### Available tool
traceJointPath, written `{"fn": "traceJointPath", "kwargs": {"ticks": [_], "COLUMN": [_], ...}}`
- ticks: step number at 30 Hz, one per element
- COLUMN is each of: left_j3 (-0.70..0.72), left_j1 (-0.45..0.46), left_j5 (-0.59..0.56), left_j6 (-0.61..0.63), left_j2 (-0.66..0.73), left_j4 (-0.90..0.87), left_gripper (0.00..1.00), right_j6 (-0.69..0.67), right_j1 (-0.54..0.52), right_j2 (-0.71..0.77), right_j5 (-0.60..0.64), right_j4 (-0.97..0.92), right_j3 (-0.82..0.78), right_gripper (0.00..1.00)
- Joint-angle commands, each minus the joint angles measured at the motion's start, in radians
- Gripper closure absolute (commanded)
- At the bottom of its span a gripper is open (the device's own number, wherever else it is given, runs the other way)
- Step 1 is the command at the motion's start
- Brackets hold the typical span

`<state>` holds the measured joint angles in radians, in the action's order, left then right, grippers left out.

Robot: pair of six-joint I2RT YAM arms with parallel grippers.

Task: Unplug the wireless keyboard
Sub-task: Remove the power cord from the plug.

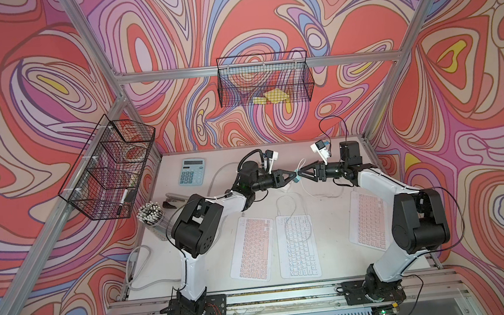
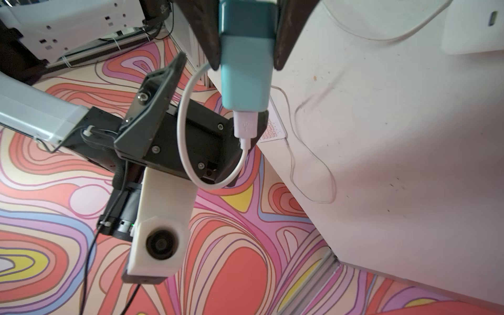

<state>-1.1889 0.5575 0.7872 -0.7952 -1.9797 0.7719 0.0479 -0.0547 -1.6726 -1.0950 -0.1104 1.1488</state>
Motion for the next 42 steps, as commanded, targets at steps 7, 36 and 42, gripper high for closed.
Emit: {"fn": "traceJointPath", "kwargs": {"ticks": [7,36,42], "left_j3": [0.050,0.005,0.013], "left_j1": [0.035,0.097,0.101], "left_j5": [-0.265,-0.374,-0.372], "left_j6": [0.318,0.431,0.435], "left_j2": [0.118,0.133,0.135], "left_j4": [-0.220,-0.273,-0.253], "left_gripper": [1.00,1.00,1.00], "right_j6": [0.308,0.813,0.839], "right_j1": [0.026,-0.107,-0.111], "right_j2": [0.067,0.001,-0.012], "right_j5": [0.263,0.355,0.363], "right_j4": [0.113,0.530,0.553], "right_j3": [-0.023,-0.230,-0.231], "right_gripper": [0.52,0.61,0.65]}}
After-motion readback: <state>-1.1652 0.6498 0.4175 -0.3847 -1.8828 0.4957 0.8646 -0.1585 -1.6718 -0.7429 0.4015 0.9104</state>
